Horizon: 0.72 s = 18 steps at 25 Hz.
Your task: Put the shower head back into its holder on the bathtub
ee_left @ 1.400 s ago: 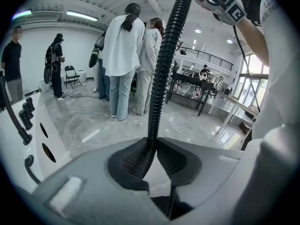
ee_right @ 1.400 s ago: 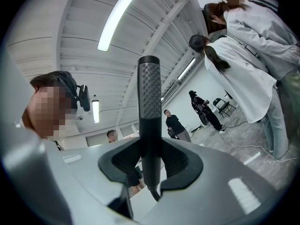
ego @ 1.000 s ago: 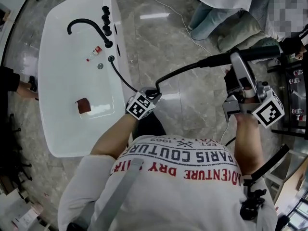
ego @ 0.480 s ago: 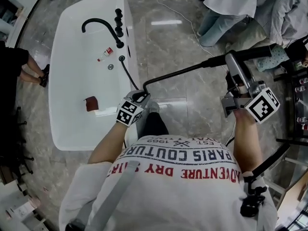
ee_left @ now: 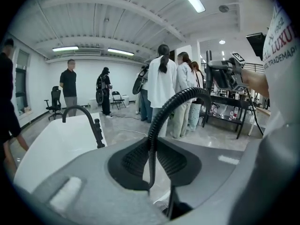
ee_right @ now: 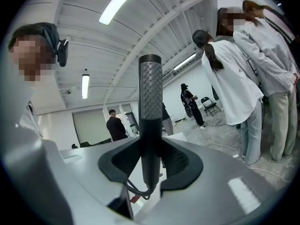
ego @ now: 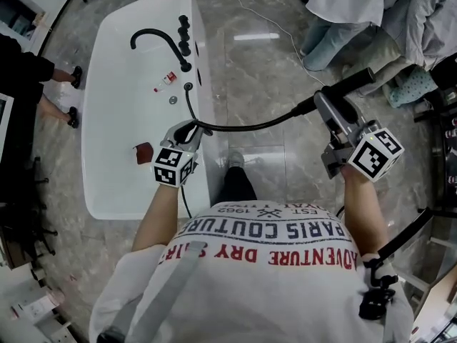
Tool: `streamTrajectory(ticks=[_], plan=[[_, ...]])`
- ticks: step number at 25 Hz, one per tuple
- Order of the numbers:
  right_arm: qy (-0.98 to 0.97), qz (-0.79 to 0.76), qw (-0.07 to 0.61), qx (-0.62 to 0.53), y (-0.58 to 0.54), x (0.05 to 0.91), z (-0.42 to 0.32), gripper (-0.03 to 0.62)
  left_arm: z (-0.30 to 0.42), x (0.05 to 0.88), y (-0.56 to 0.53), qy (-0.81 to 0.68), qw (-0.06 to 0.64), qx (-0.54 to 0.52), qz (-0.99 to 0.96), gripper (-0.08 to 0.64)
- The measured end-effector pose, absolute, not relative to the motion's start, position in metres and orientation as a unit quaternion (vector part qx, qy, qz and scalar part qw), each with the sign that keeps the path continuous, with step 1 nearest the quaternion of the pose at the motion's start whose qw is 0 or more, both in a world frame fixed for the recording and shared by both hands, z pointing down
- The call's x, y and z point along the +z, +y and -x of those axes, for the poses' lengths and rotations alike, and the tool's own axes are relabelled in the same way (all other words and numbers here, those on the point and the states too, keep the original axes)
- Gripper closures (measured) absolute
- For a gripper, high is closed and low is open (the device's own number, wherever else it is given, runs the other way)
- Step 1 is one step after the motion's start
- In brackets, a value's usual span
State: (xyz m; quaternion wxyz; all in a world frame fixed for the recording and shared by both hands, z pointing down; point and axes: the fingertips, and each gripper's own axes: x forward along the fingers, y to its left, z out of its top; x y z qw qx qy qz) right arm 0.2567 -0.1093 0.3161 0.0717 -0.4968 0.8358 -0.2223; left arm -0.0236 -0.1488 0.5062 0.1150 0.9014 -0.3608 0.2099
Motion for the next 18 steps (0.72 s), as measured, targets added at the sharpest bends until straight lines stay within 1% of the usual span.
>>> streamTrajectory(ticks=[7, 12, 18], plan=[[0.852, 0.448, 0.064, -0.264, -0.098, 0.34, -0.226, 0.456, 0.043, 0.439, -0.176, -0.405, 0.068, 0.163, -0.897, 0.503], [0.856, 0.434, 0.06, -0.275, -0.109, 0.344, -0.217, 0.456, 0.054, 0.404, -0.21, -0.43, 0.052, 0.147, -0.889, 0.503], [0.851, 0.438, 0.089, -0.277, -0.121, 0.326, -0.205, 0.456, 0.074, 0.367, -0.224, -0.436, 0.025, 0.136, -0.889, 0.502]])
